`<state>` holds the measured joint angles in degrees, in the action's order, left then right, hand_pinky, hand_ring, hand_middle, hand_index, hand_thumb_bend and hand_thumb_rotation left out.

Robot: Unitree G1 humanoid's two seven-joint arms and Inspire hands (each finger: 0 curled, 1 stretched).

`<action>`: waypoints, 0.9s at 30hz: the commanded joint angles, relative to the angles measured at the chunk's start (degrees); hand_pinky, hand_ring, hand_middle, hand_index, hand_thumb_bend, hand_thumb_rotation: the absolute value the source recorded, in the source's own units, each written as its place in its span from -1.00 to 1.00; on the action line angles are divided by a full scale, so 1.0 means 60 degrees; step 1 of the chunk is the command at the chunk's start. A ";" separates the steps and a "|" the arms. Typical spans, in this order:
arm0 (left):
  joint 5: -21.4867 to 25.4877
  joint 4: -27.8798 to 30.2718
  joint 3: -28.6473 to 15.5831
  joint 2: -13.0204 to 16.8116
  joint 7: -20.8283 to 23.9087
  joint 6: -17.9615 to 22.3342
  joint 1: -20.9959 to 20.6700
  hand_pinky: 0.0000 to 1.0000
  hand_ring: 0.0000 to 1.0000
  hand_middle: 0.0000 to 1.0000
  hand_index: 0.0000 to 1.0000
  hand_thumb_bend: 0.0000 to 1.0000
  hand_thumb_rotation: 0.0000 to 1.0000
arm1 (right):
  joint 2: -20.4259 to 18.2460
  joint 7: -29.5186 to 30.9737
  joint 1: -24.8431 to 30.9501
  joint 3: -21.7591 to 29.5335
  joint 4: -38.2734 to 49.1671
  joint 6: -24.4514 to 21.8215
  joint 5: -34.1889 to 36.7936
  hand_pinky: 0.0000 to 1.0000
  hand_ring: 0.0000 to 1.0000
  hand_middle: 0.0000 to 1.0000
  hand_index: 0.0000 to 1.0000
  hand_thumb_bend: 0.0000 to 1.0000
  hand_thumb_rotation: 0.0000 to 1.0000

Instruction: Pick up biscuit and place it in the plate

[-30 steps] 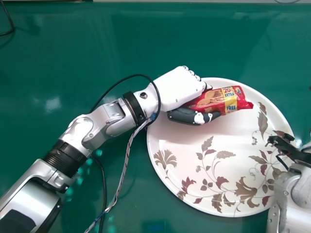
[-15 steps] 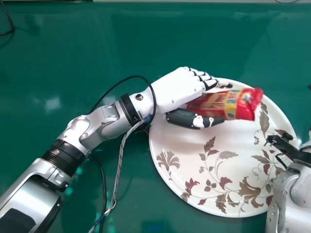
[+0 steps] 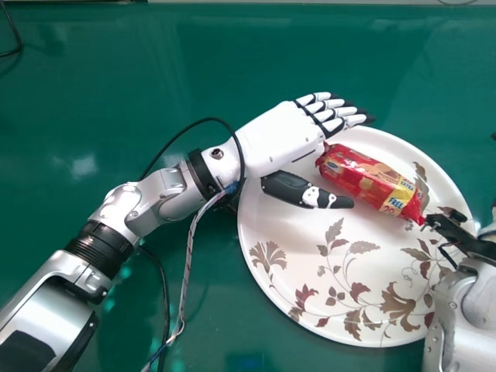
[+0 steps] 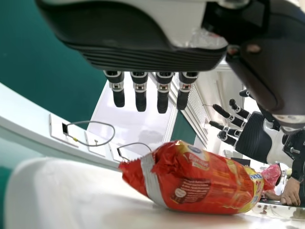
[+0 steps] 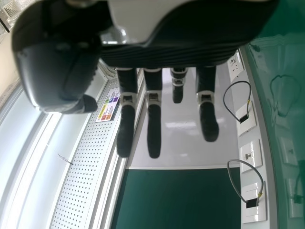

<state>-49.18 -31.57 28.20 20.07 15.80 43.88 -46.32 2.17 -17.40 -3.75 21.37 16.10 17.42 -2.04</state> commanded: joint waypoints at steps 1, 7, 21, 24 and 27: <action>-0.0152 0.0222 -0.0109 0.0143 0.0281 -0.0081 -0.0022 0.89 1.00 1.00 1.00 1.00 1.00 | 0.0031 -0.0016 0.0047 0.0070 -0.0091 0.0126 0.0016 -0.65 -0.16 -0.03 -0.36 0.04 -1.00; 0.0885 0.1114 -0.0901 0.0622 -0.0019 -0.0095 0.0638 0.94 0.99 1.00 1.00 0.89 0.94 | 0.0004 -0.0009 0.0141 0.0059 -0.0004 0.0102 -0.0014 -0.66 -0.15 -0.03 -0.37 0.04 -1.00; 0.3517 0.3888 -0.4102 0.1647 -0.0362 -0.0172 0.3302 0.41 0.60 0.64 0.77 0.44 0.60 | -0.0215 -0.0075 0.0175 -0.0045 -0.0143 0.0162 0.0049 -0.67 -0.16 -0.03 -0.38 0.04 -1.00; 0.4698 0.3859 -0.4494 0.1676 -0.0760 -0.0033 0.3588 0.33 0.57 0.59 0.70 0.37 0.56 | -0.0234 -0.0102 0.0119 -0.0076 -0.0266 0.0292 0.0018 -0.68 -0.15 -0.03 -0.37 0.04 -1.00; 0.5493 0.3746 -0.4885 0.1643 -0.1054 0.0051 0.3898 0.22 0.41 0.48 0.59 0.38 0.38 | -0.0253 -0.0123 0.0074 -0.0082 -0.0371 0.0334 0.0044 -0.68 -0.15 -0.03 -0.37 0.04 -1.00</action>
<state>-18.63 -9.14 0.26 29.93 10.23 43.11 -24.83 0.99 -17.86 -3.54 20.81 14.49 18.40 -1.81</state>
